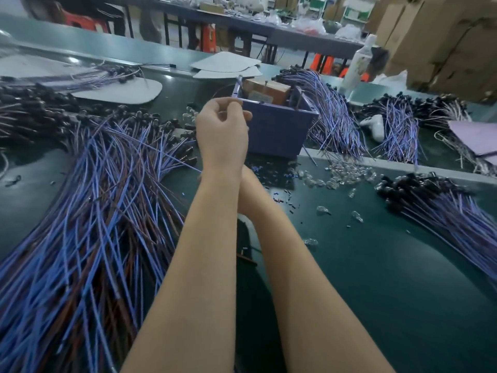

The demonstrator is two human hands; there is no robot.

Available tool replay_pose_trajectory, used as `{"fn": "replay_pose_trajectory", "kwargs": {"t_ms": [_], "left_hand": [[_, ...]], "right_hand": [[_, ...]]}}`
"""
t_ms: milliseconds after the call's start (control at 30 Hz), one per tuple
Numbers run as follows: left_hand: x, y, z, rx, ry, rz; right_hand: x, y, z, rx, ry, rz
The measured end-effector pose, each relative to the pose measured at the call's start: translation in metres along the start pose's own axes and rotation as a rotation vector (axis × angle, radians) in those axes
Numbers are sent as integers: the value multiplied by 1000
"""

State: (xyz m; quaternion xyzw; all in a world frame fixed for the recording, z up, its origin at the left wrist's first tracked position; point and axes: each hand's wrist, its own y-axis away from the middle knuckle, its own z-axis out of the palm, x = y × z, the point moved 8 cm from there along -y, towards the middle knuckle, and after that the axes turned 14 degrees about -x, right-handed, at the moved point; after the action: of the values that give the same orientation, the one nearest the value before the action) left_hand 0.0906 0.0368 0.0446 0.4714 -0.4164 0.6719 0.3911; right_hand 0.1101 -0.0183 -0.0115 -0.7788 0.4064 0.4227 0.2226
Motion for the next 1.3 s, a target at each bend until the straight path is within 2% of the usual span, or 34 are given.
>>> {"fn": "replay_pose_trajectory", "kwargs": {"t_ms": [100,167,200,267,300,333,400,533,600,700,767,833,867,933,1067,1167,1233,1267,1300], "left_hand": [[5,3,5,-14,-164,76],[14,2,14,-68,-444,145],[13,0,23,-133,-667,133],[-6,-2,48,-360,-1117,-5],[-19,1,58,-485,-1211,-84],[-28,5,67,-583,-1196,-124],[-33,9,82,-667,-1008,-85],[-25,15,94,-567,-663,37],[-27,18,100,-513,-574,49],[-39,14,101,-457,-766,42],[-52,7,86,-425,-1028,-97],[-71,7,74,-528,-1235,-286],[-80,10,73,-602,-1283,-337],[-90,16,80,-702,-1280,-319],[-89,17,88,-724,-1027,-211],[-84,7,74,-539,-870,-212],[-76,1,58,-355,-793,-190],[-71,-1,51,-278,-757,-159],[-66,-2,46,-223,-714,-127]], "right_hand": [[15,17,-30,77,9,82],[16,38,-64,221,2,27],[17,47,-80,288,21,1],[16,64,-104,388,70,-45],[17,71,-113,429,89,-49],[21,77,-121,472,104,-41],[33,90,-134,558,121,3],[65,117,-158,795,85,147],[79,123,-162,871,6,173],[98,131,-163,968,-179,196],[105,137,-167,1023,-204,234],[105,141,-170,1054,-141,274],[103,142,-170,1061,-101,290],[98,143,-168,1051,-46,316],[96,146,-167,1039,46,416],[80,146,-168,1043,216,384],[59,142,-164,996,226,201],[49,134,-159,898,179,99],[39,123,-150,730,134,28]]}}
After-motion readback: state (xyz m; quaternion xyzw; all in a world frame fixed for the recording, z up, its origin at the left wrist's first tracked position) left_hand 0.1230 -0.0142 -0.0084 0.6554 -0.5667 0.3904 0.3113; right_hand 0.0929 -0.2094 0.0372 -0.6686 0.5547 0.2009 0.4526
